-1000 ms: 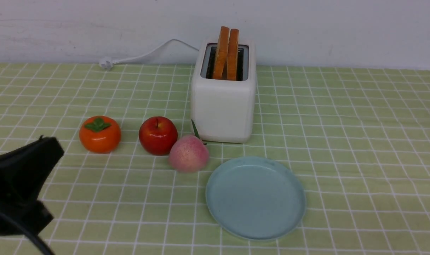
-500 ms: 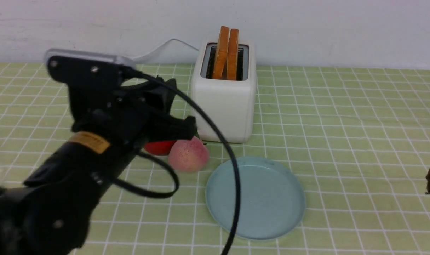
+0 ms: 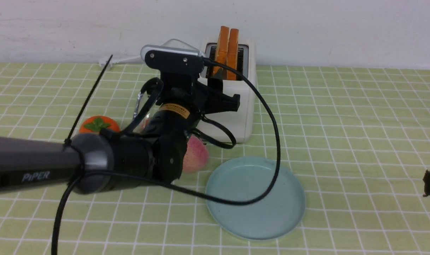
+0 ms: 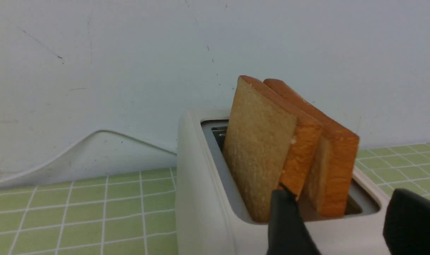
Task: Take toasted bread from bread machine on green coffee tablecloth place on plate.
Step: 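Reach for a toast slice standing in the toaster with the left gripper, then place the slice of bread on the plate with the left gripper, then grasp the toast slice in the toaster and pull it up out of the slot with the right gripper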
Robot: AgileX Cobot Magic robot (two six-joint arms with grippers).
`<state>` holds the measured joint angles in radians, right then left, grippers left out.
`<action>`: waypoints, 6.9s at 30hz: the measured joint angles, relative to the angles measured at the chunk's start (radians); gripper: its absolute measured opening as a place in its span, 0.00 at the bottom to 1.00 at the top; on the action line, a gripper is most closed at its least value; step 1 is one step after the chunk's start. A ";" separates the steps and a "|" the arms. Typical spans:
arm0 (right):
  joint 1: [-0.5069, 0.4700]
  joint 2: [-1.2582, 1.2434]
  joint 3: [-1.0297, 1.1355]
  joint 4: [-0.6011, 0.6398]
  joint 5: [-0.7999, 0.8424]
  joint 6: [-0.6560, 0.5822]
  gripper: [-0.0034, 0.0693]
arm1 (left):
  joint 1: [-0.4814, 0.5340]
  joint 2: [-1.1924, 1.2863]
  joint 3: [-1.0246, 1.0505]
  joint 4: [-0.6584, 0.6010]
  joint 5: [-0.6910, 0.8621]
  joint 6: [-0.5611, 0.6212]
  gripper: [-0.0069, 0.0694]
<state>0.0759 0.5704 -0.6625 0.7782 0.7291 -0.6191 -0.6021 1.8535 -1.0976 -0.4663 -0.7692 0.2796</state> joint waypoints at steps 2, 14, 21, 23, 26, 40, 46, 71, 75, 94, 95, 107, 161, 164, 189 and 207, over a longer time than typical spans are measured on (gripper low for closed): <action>0.000 0.000 0.000 0.000 -0.002 0.000 0.07 | 0.022 0.019 -0.036 0.047 0.051 -0.036 0.53; 0.000 0.000 0.000 0.073 -0.224 -0.053 0.07 | 0.079 0.116 -0.148 0.233 0.107 -0.174 0.51; 0.000 0.000 0.000 0.133 -0.251 -0.098 0.07 | 0.079 0.156 -0.212 0.236 0.127 -0.177 0.51; 0.000 0.000 0.000 0.140 -0.249 -0.103 0.08 | 0.079 0.177 -0.250 0.235 0.149 -0.165 0.51; 0.000 0.000 0.000 0.150 -0.248 -0.105 0.08 | 0.079 0.191 -0.266 0.216 0.164 -0.148 0.51; 0.000 0.000 0.000 0.153 -0.238 -0.105 0.09 | 0.079 0.211 -0.304 0.192 0.090 -0.143 0.46; 0.000 0.000 0.000 0.153 -0.211 -0.105 0.09 | 0.081 0.263 -0.408 0.182 0.161 -0.143 0.46; 0.000 0.000 0.000 0.162 -0.156 -0.105 0.06 | 0.100 0.004 -0.436 0.094 0.366 -0.072 0.21; 0.000 0.000 0.000 0.164 -0.117 -0.105 0.05 | 0.100 -0.161 -0.437 0.097 0.535 -0.069 0.21; 0.000 -0.111 0.004 -0.228 0.204 0.206 0.05 | -0.041 -0.244 -0.212 -0.297 1.338 0.062 0.21; 0.000 -0.131 0.007 -0.260 0.213 0.231 0.05 | -0.044 -0.220 -0.210 -0.323 1.313 0.072 0.21; 0.000 -0.262 0.021 -0.370 0.286 0.360 0.05 | -0.049 -0.003 -0.210 -0.495 1.111 0.112 0.21; 0.297 1.057 -0.823 -0.156 -0.143 0.143 0.14 | 0.011 -1.467 0.736 0.063 0.975 -0.107 0.07; 0.299 1.222 -1.005 -0.259 -0.145 0.299 0.29 | 0.011 -1.495 0.767 0.062 0.943 -0.106 0.07; 0.299 1.613 -1.347 -0.445 -0.370 0.550 0.22 | 0.011 -1.495 0.768 0.057 0.905 -0.103 0.07; 0.299 1.088 -1.295 -0.426 0.301 0.443 0.22 | 0.011 -1.495 0.768 0.069 0.982 -0.103 0.07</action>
<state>0.3749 1.6579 -1.9579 0.3523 1.0300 -0.1756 -0.5911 0.3585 -0.3294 -0.3972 0.2133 0.1761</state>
